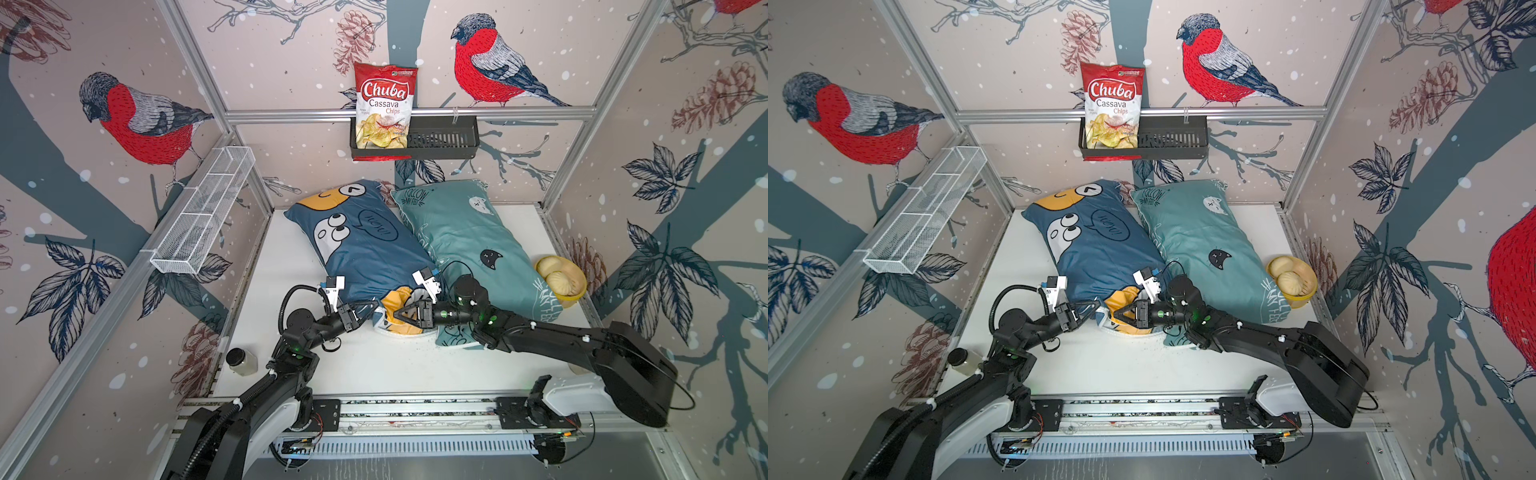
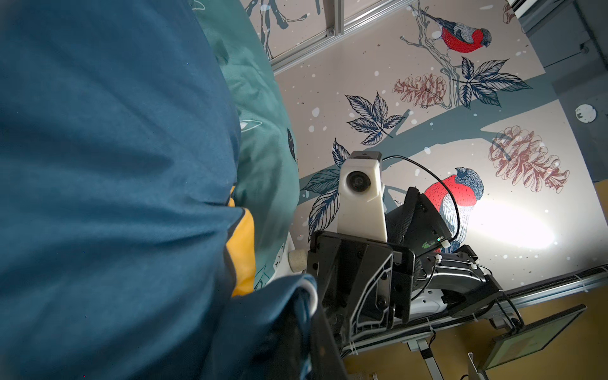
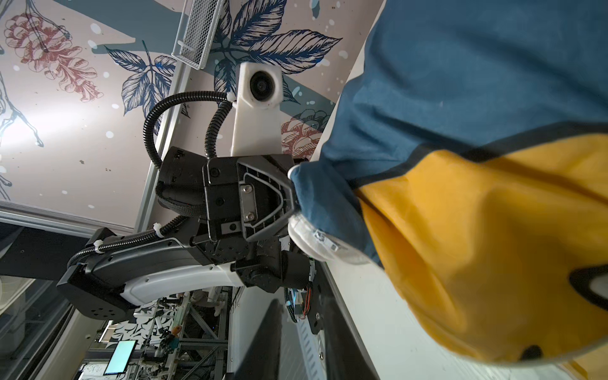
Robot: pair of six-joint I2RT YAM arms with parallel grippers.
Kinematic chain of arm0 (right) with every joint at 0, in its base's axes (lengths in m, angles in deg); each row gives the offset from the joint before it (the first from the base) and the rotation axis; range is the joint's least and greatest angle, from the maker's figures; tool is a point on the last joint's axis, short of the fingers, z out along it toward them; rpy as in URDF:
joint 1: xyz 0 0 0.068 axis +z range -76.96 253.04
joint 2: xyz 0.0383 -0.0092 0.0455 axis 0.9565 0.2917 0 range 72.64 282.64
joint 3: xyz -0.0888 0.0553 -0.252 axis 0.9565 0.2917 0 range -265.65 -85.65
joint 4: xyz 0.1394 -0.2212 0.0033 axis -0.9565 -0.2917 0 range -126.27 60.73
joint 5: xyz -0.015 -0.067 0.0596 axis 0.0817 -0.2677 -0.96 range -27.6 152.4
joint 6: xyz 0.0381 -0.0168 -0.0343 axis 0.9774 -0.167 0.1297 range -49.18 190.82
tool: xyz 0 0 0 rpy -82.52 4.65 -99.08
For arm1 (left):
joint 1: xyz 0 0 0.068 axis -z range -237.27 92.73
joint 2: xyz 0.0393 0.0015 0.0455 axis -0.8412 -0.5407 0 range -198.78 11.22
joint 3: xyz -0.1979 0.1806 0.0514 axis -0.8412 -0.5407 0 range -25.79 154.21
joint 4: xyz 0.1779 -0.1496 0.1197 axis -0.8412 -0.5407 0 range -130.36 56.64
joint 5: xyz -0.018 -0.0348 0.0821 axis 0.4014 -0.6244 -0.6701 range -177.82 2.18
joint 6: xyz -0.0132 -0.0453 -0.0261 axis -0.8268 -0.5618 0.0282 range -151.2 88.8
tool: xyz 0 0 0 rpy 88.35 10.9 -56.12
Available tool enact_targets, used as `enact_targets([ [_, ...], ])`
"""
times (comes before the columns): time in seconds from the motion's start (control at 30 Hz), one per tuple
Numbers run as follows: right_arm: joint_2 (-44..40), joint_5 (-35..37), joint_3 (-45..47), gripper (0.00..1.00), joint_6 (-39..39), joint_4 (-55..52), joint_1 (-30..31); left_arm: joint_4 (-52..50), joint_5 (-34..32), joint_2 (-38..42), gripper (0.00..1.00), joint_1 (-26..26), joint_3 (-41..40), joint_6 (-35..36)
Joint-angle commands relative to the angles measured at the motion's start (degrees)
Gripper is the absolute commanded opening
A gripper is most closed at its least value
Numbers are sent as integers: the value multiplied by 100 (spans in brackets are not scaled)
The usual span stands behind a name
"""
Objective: Zip up pillowcases
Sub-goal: Zip the zipper on the pillowcase.
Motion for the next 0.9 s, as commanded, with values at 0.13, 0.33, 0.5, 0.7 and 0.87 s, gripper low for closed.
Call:
enact_targets([
  [0.13,384,-36,-108,26,303,815,9,844,157,-67,0,-8,63,44],
  [0.33,624,-98,-115,29,437,1052,-11,894,174,-110,0,-8,58,53],
  [0.5,731,-148,-211,28,475,1123,9,920,180,-139,0,-9,50,75],
  [0.7,873,-188,-279,29,476,1117,5,964,191,-156,0,-8,40,71],
  [0.87,927,-250,-273,28,575,1294,8,925,192,-147,0,-12,26,95],
])
